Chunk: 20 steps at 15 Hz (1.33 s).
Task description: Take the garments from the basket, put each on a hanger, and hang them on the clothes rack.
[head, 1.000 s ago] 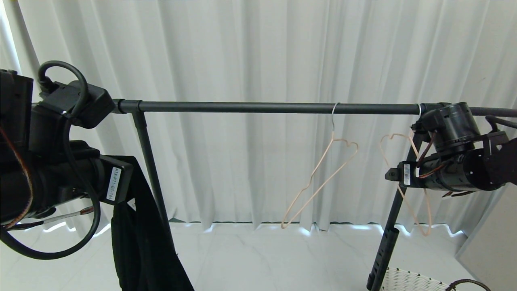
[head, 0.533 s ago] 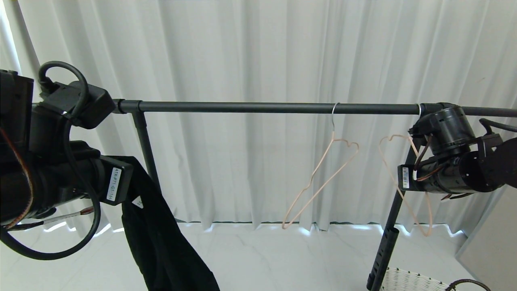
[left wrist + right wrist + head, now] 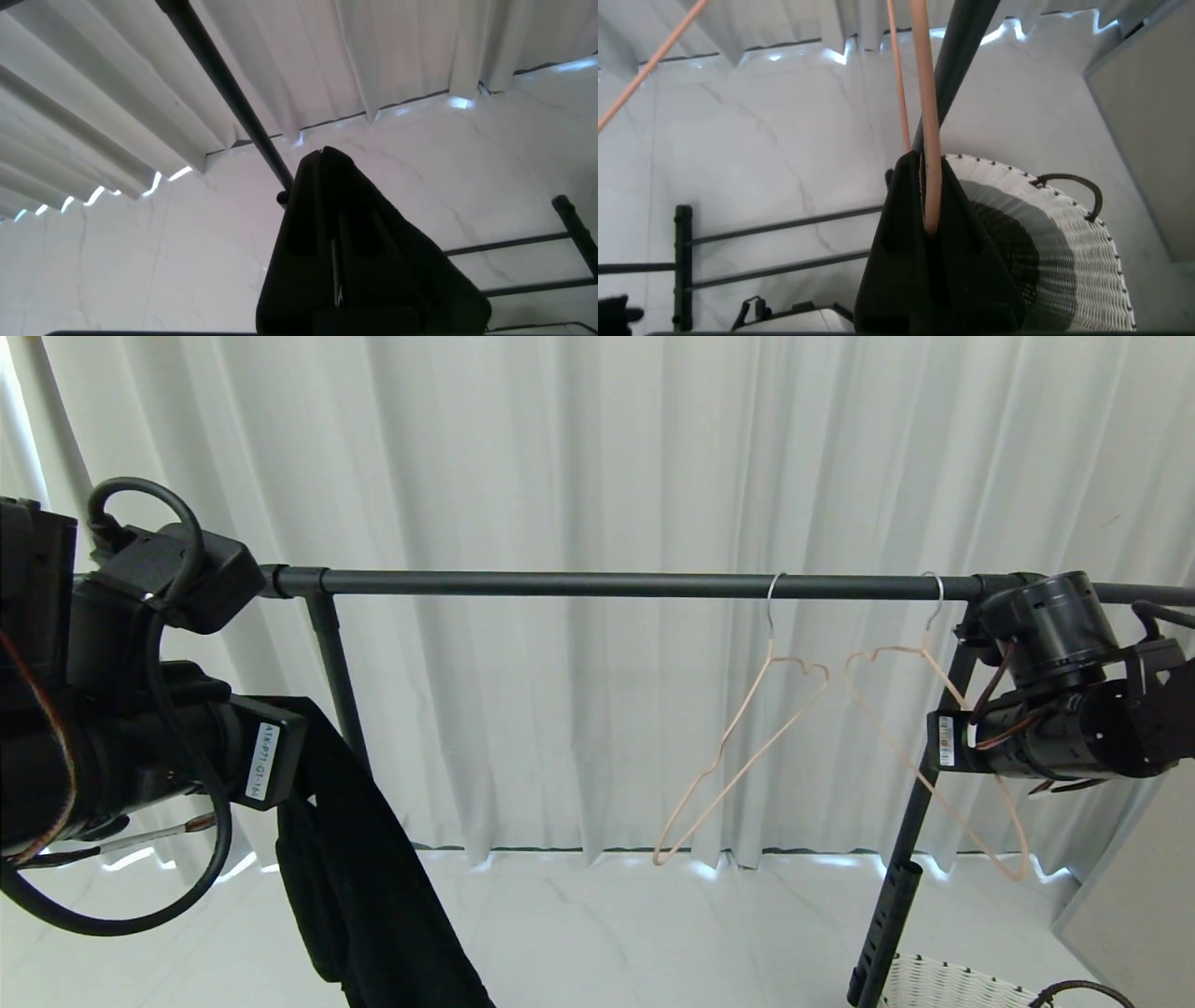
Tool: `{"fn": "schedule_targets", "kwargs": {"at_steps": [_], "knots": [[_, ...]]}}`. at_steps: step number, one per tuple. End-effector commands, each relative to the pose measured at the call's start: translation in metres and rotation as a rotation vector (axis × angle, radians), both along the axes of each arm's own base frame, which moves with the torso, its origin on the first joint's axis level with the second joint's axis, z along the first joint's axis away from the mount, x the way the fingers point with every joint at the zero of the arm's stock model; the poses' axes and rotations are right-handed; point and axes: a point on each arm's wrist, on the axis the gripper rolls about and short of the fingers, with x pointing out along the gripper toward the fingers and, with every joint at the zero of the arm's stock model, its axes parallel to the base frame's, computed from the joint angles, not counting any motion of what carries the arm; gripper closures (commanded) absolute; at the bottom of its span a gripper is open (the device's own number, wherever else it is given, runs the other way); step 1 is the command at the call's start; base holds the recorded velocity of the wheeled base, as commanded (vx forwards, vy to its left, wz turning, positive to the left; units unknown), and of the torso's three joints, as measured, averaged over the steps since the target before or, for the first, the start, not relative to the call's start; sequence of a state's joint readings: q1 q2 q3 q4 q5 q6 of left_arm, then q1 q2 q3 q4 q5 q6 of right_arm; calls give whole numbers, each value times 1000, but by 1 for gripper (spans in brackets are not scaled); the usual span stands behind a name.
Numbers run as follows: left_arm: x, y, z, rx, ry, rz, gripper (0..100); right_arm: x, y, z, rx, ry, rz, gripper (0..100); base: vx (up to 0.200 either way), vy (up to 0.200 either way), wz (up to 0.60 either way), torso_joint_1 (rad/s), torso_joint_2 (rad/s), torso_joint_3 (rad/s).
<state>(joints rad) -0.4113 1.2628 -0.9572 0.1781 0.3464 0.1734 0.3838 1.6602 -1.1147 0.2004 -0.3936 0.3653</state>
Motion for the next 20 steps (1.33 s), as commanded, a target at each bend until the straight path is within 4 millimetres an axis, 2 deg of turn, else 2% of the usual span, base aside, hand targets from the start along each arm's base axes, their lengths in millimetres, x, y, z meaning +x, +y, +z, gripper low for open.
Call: {"fn": "schedule_targets", "kwargs": {"at_steps": [1,8,11,13,14,15,20], "knots": [[0,0,0,-1,-2,0,100,-6,-2,9,12,-29,4,100,0,0,0,0,0,0],[1,0,1,-17,-38,0,100,-22,-7,32,40,-156,20,100,0,0,0,0,0,0],[0,0,-1,-14,-38,-1,100,-43,-16,36,-5,-170,60,100,0,0,0,0,0,0],[0,0,1,-11,-44,0,100,-67,-26,37,-33,-183,89,100,0,0,0,0,0,0],[0,0,1,-10,-45,0,100,-71,-27,37,-34,-187,90,100,0,0,0,0,0,0],[0,1,-1,2,-44,18,100,-81,-32,38,-38,-199,94,100,-200,0,0,-2,2,12],[-1,1,0,2,-46,24,100,-109,-42,37,-60,-221,170,100,-200,0,0,3,4,2]]}}
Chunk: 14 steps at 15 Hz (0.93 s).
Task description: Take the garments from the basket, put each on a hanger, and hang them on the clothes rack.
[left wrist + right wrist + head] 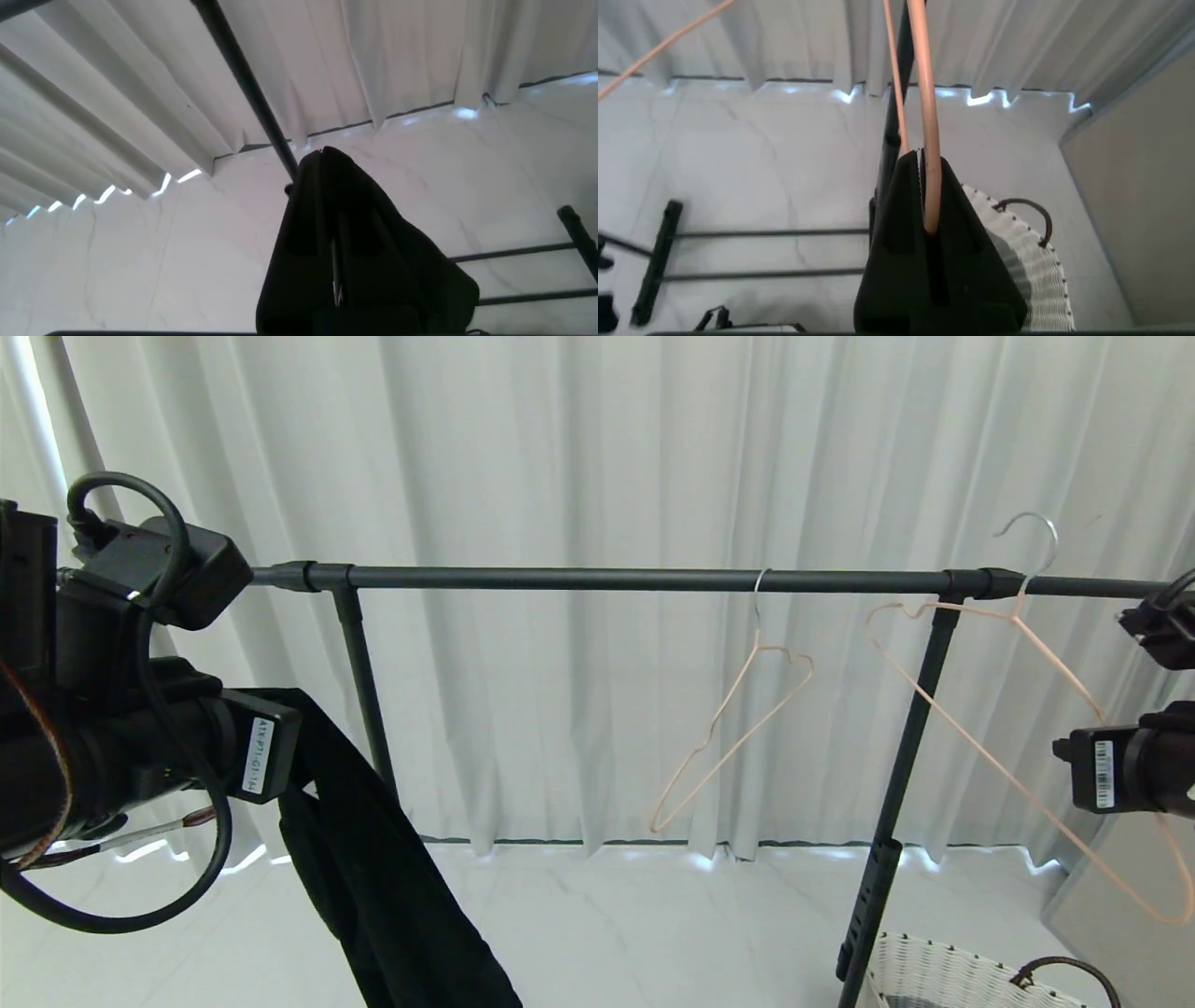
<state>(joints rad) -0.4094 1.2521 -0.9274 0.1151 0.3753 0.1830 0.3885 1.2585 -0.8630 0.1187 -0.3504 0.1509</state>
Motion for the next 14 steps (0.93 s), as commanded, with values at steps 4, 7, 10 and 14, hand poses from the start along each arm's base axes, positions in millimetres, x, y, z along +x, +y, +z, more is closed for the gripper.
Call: {"fn": "schedule_targets", "kwargs": {"at_steps": [4,7,10,14], "knots": [[0,0,0,1,0,-2,100,-26,-7,-2,-10,-21,90,100,-200,0,0,-4,2,5],[0,-1,-1,3,5,-3,100,-32,-3,-5,-5,-13,140,100,-200,0,0,4,2,4],[0,-1,-3,7,13,-6,100,-38,6,-8,10,-1,224,100,-200,0,0,-2,1,4],[-2,-3,-14,19,47,-24,100,-61,16,-18,81,42,474,100,0,0,0,0,0,0]]}}
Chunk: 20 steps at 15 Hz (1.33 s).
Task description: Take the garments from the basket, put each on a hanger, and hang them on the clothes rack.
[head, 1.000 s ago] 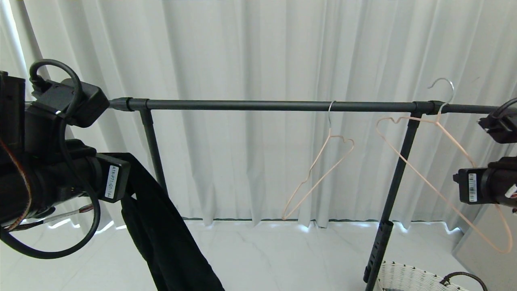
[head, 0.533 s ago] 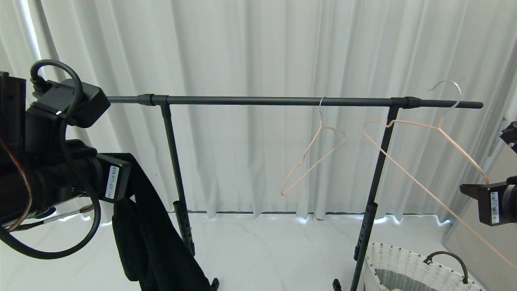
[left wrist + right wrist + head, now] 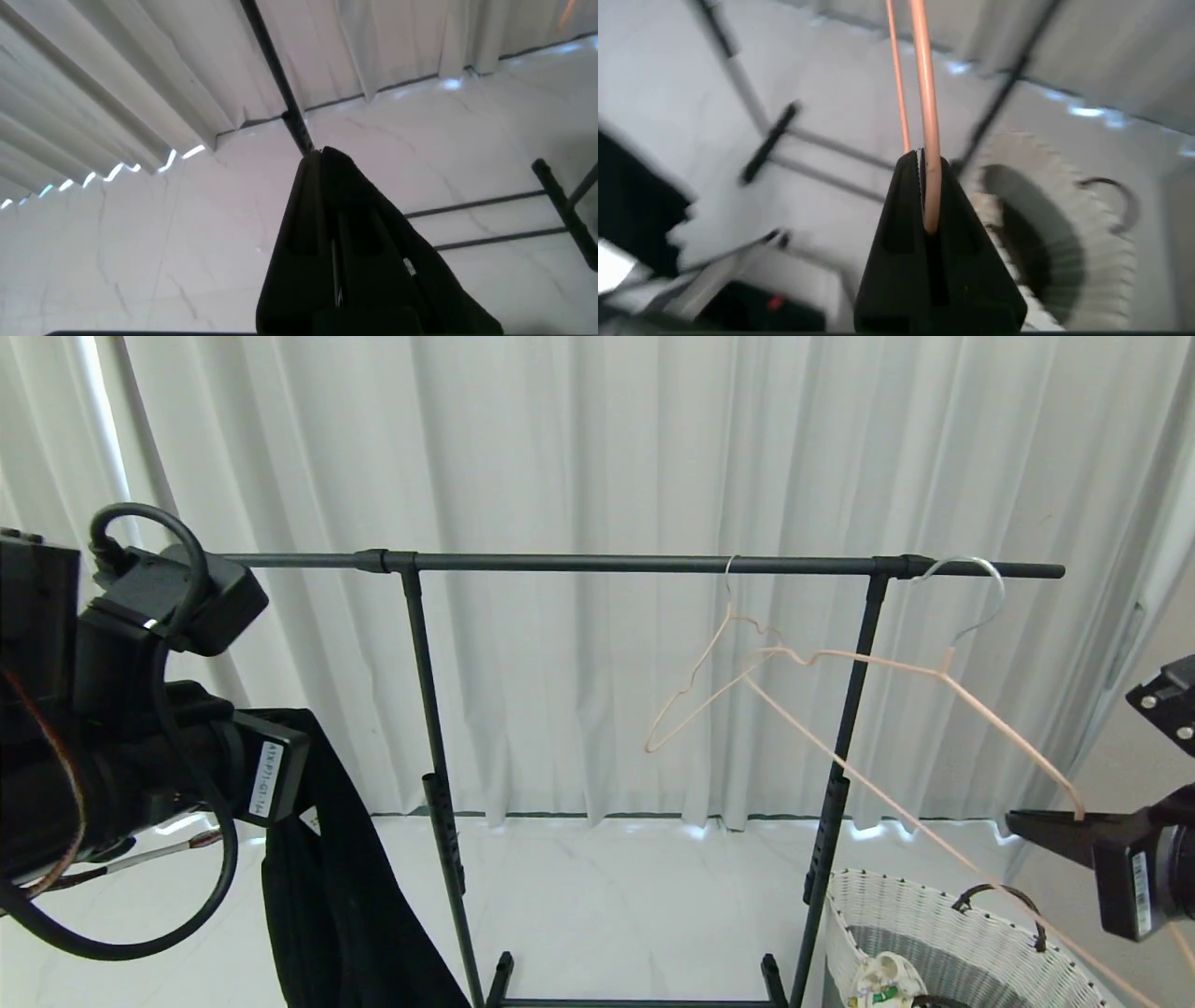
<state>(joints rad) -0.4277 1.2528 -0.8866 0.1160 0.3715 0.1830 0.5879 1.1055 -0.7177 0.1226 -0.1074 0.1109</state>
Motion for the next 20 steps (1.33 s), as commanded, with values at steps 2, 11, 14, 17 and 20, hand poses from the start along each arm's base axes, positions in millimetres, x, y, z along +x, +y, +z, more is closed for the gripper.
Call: {"fn": "schedule_targets", "kwargs": {"at_steps": [2,11,14,17,20], "knots": [[4,-5,-6,12,28,-21,100,-19,5,-3,72,36,222,100,0,0,0,0,0,0],[64,-57,-18,-143,106,48,100,-29,69,-15,213,197,620,100,0,0,0,0,0,0],[68,-60,-16,-160,88,78,100,-21,80,-19,203,207,613,100,0,0,0,0,0,0],[68,-60,-15,-161,84,79,100,-6,89,-19,202,206,579,100,0,0,0,0,0,0],[68,-59,-13,-159,74,93,100,2,95,-14,209,195,567,100,0,0,0,0,0,0]]}}
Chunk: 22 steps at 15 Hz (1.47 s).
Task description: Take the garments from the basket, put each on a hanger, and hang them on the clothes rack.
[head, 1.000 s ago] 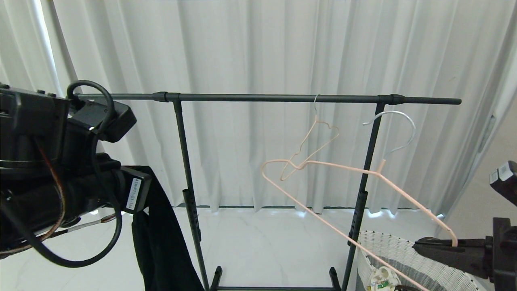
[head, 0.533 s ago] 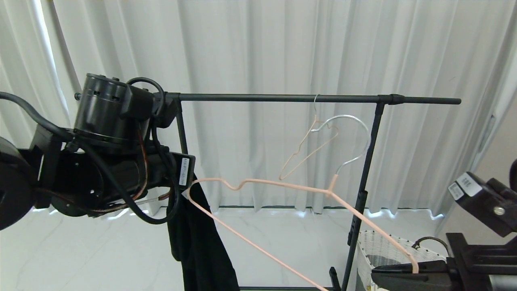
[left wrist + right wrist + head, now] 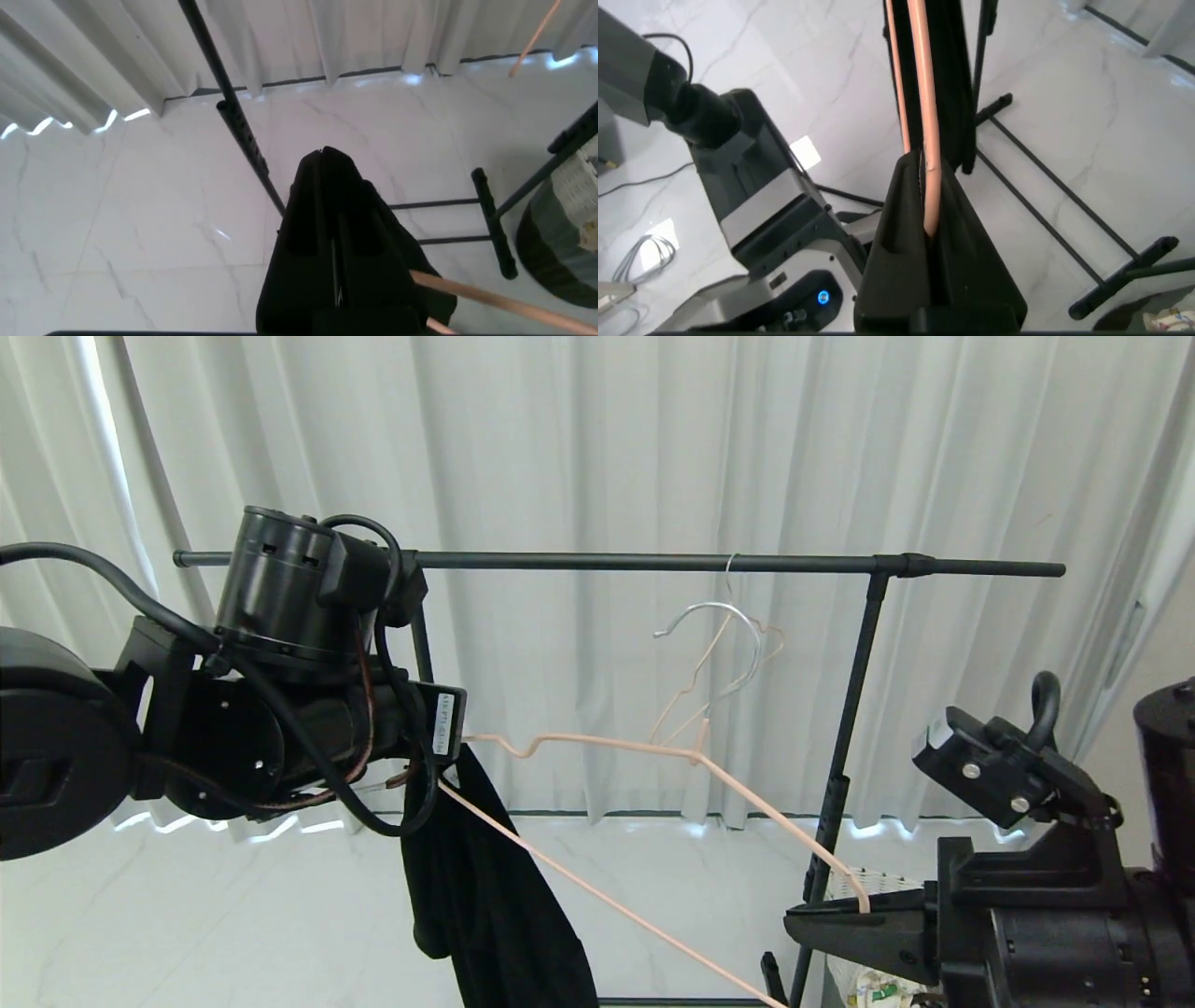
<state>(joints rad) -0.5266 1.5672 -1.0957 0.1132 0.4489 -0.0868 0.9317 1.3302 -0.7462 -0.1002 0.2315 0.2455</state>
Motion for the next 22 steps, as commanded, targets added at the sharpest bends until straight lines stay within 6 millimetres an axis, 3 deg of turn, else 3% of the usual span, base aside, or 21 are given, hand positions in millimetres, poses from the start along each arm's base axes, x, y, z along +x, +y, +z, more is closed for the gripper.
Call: {"fn": "schedule_targets", "kwargs": {"at_steps": [1,6,16,22], "knots": [[1,0,0,3,-1,8,100,6,6,-3,-14,11,-5,100,0,0,0,0,0,0],[2,5,1,7,-10,36,100,7,7,0,-8,3,-9,100,0,0,0,0,0,0],[-4,5,14,-14,-50,26,100,24,30,5,0,-4,-10,100,0,0,0,0,0,0],[-28,-15,24,-65,-78,-80,100,34,45,1,3,-6,-4,100,0,0,0,0,0,0]]}}
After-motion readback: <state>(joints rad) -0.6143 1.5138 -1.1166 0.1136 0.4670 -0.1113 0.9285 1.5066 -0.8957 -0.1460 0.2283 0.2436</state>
